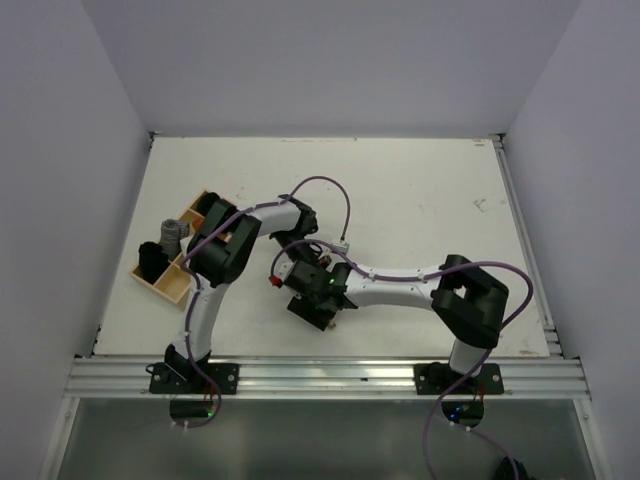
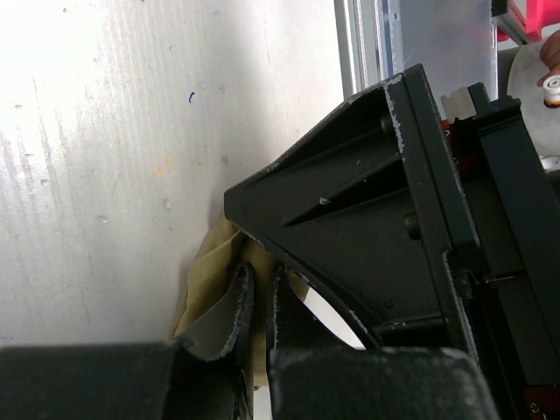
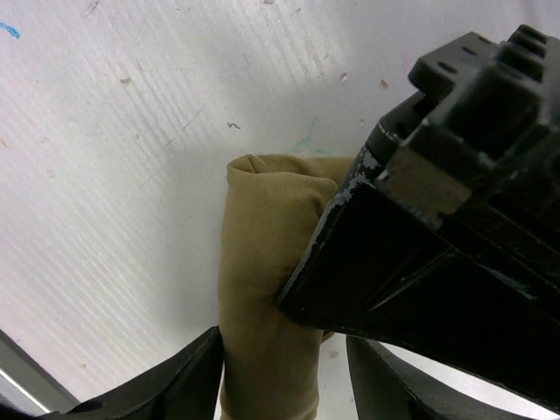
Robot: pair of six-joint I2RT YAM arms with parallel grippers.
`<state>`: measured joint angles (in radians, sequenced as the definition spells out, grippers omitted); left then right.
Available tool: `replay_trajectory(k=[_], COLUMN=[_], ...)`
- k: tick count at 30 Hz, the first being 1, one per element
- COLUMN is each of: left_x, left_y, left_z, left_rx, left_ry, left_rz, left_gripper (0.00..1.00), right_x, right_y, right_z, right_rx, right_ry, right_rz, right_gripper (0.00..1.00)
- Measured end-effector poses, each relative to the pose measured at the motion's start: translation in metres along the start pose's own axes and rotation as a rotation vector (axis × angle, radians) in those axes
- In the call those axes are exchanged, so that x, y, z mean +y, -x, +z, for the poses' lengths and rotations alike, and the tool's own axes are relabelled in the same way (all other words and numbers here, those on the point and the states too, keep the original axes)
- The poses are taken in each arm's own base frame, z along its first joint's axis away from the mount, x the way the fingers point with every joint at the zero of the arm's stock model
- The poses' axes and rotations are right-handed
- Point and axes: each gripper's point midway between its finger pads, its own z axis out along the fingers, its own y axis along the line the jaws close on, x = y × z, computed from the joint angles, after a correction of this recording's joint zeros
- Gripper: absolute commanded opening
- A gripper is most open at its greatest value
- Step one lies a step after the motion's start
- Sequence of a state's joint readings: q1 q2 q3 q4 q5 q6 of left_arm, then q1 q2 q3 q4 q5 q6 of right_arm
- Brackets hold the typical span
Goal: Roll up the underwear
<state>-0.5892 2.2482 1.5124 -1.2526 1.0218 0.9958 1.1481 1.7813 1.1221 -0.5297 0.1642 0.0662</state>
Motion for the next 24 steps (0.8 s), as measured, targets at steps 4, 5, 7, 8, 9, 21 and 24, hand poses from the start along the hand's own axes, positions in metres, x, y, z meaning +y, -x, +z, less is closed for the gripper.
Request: replay_trajectory(k=[4,5,7,8,9,21,24], left_x=[0.0018,0.0020,0.0026,0.0027,0.0028,0.0063,0.0085], left_y=[0.0003,0.0004,0.0005,0.0005,0.0006,0.0057,0.0078], left_z=[-0.0002,-0.0004,-0.0006,-0.0005,-0.0006,-0.0017,-0.0016], left_rx=[-0.010,-0.013,-0.015,-0.015,-0.015,0.036,0.039], left_ry=[-0.003,-0.005,-0.004,-0.004,-0.003,0.050,0.076], left_rz=[-0.019,-0.023,-0.027,-0.028,-0.029,-0.097,-0.173], left_gripper=[0.00,0.00,0.00,0.00,0.00,0.08,0.16], right_x=[0.0009,0.0007,0.0007,0.0005,0.0009,0.0005,-0.0005], right_y=[0.0009,0.0017,0.0022,0.0025,0.0028,-0.0013,-0.0025], right_z=[0.0008,0.0008,0.0007,0.0006,0.0007,0.0030,0.0028], right_rx=[-0.001,-0.003,-0.005,-0.007,-0.010,-0.057,-0.074], right_ry=[0.042,0.051,0.068,0.075,0.084,0.129,0.123], right_rz=[0.010,0.012,0.018,0.020,0.021,0.088,0.104], right_gripper=[0.59,0.58,0.55,0.53,0.51,0.07,0.00])
